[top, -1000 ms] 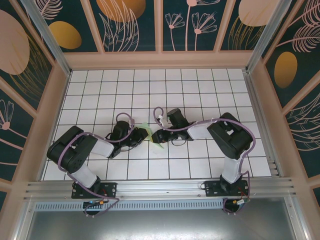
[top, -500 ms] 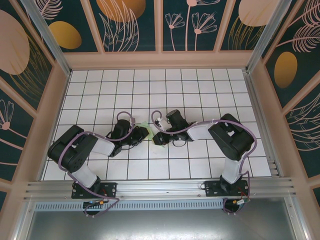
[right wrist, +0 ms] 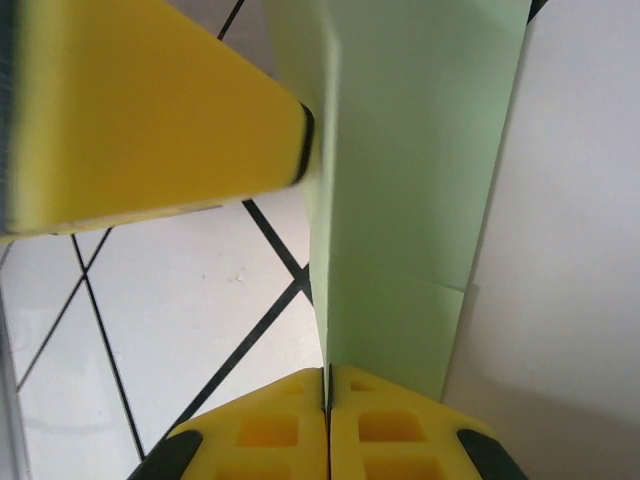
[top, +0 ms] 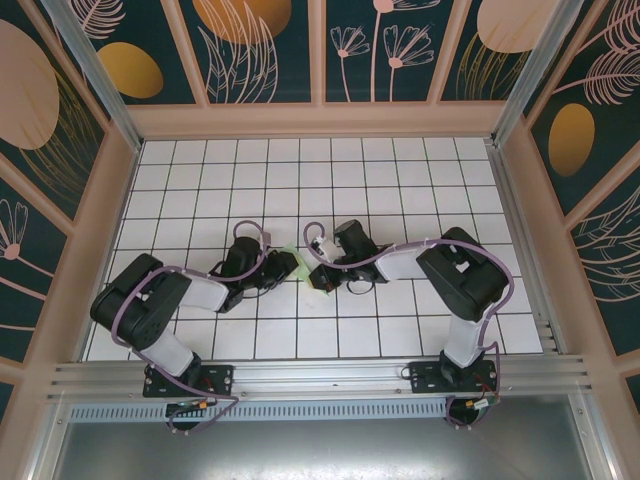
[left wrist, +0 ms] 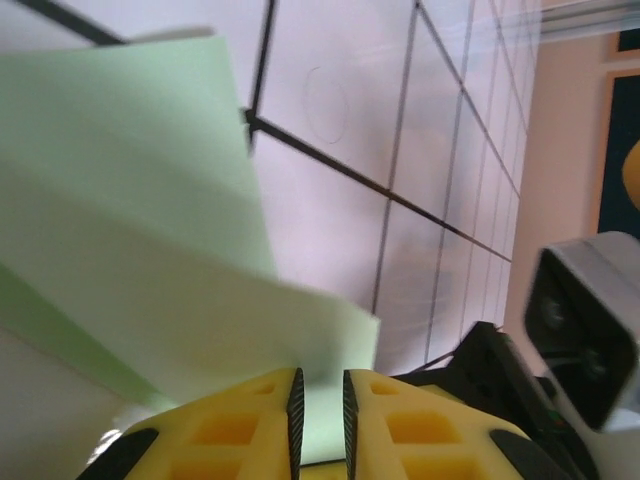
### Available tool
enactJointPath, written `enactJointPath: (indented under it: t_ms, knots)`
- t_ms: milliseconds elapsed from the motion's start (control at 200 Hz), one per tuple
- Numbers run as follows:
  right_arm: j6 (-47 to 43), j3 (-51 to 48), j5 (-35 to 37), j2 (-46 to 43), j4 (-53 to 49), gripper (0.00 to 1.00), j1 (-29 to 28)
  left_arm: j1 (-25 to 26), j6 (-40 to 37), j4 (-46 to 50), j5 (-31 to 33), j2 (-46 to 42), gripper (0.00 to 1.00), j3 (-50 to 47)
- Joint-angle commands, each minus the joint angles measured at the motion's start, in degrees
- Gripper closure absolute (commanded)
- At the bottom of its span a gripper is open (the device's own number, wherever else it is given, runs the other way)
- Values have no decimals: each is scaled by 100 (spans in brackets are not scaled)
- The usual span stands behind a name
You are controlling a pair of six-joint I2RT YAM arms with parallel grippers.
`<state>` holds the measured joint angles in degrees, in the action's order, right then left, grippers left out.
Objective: Fold a paper plane with a square sheet of paper (pick it up from the middle)
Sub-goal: Fold the wing for the fifth time at the center of the table.
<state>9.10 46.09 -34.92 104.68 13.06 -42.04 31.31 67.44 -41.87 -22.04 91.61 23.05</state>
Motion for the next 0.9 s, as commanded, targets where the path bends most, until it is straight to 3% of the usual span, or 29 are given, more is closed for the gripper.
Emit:
enactJointPath:
  t_ms: [0,445,896]
  knots:
    - [326,-112,-521,-118,254,95,62,33,-321,-56,0,-369,78,-55]
    - [1343,-180,-1484,242,995,100,240,186,-172,-863,-164,-315,76,-494]
    - [1327,37,-1278,590,559,100,259,279,-30,-1221,-142,-7,78,-776]
